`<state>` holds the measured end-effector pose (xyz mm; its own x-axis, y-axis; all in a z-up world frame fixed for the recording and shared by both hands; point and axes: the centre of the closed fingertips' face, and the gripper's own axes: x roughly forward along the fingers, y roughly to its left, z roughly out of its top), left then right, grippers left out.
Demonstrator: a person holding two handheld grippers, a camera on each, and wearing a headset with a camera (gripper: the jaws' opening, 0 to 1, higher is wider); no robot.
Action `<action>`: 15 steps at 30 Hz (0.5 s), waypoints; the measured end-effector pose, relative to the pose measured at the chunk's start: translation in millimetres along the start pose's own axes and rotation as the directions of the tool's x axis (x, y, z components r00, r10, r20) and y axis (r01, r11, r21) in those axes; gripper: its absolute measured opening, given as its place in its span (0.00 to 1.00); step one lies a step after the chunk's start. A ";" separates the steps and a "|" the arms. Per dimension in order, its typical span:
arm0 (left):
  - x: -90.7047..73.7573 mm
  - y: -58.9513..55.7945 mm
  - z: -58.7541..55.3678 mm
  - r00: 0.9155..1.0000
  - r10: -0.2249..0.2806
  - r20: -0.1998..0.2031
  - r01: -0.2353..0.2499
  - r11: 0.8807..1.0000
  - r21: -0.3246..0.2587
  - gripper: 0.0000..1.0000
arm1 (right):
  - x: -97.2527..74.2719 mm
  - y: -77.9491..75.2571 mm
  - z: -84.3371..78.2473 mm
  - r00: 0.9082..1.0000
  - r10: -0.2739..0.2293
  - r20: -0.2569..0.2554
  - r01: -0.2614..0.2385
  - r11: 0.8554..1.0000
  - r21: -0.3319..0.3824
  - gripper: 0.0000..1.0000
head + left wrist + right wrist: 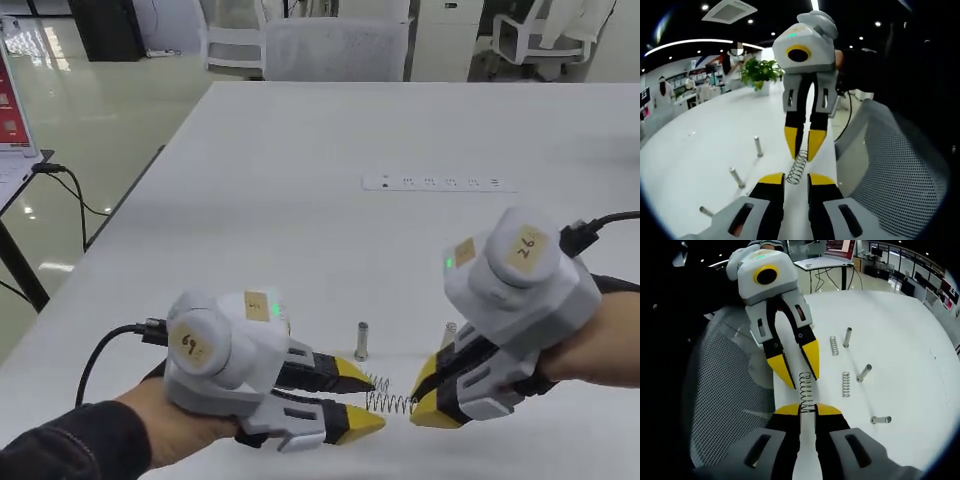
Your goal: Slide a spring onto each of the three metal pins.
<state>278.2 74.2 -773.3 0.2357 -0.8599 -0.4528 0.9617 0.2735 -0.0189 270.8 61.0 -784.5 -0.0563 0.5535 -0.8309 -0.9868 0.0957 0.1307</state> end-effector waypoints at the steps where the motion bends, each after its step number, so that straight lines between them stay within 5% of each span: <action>1: 0.1 -0.6 -0.2 1.000 -0.002 -0.001 0.002 1.000 0.005 0.07 | 0.1 1.4 0.3 1.000 0.006 0.000 -0.006 1.000 -0.002 0.07; 15: 0.4 -1.9 -4.6 1.000 -0.006 -0.018 0.007 1.000 0.019 0.03 | -14.0 4.8 18.0 0.999 0.004 0.053 -0.004 1.000 -0.002 0.07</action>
<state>275.9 75.3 -777.5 0.2272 -0.8538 -0.4684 0.9657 0.2596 -0.0049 269.6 68.6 -762.5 -0.0518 0.5970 -0.8005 -0.9869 0.0919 0.1325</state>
